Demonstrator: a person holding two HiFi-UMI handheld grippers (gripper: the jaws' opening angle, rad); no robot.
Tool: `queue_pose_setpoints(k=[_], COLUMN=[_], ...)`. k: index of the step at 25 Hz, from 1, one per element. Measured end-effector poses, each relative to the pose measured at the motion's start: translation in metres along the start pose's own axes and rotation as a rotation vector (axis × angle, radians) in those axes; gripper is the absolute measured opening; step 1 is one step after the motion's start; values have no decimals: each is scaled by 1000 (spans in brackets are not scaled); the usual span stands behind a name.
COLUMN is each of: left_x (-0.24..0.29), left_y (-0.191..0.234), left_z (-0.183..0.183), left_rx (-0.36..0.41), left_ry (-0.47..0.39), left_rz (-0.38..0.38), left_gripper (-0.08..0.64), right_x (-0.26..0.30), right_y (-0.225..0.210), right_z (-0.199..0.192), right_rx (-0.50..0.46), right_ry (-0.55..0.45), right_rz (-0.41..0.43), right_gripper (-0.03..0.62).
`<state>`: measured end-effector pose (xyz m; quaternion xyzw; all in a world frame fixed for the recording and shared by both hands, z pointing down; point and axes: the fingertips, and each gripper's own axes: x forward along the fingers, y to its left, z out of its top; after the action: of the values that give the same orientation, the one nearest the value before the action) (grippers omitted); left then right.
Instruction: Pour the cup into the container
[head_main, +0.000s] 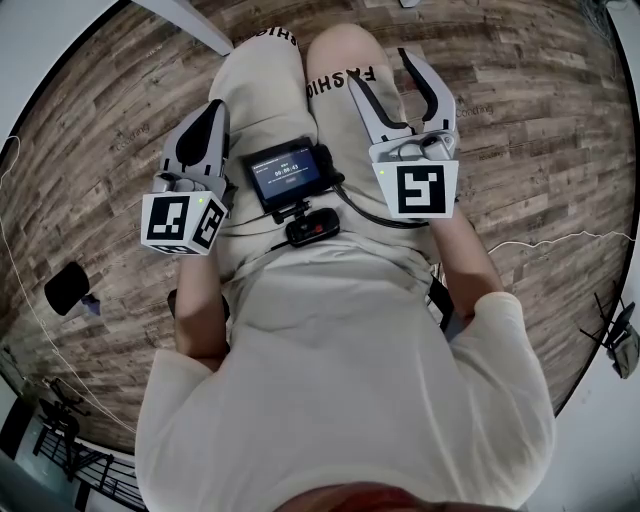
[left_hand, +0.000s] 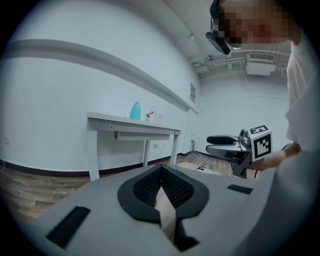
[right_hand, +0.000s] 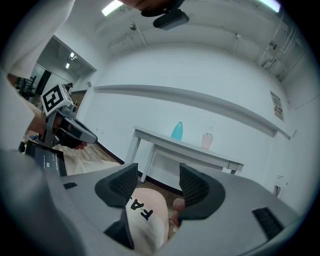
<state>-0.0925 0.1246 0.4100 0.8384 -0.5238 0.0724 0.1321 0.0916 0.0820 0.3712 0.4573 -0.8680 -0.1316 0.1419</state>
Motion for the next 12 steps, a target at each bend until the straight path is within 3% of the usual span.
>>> queue_pose_setpoints(k=[12], left_x=[-1], left_y=[0], left_z=[1], left_rx=[1], left_ry=[-3], left_rz=[0], left_gripper=[12], right_x=[0], right_y=[2], right_z=[-1], right_rx=[-5], right_ry=[4], right_rz=[6], right_gripper=[268])
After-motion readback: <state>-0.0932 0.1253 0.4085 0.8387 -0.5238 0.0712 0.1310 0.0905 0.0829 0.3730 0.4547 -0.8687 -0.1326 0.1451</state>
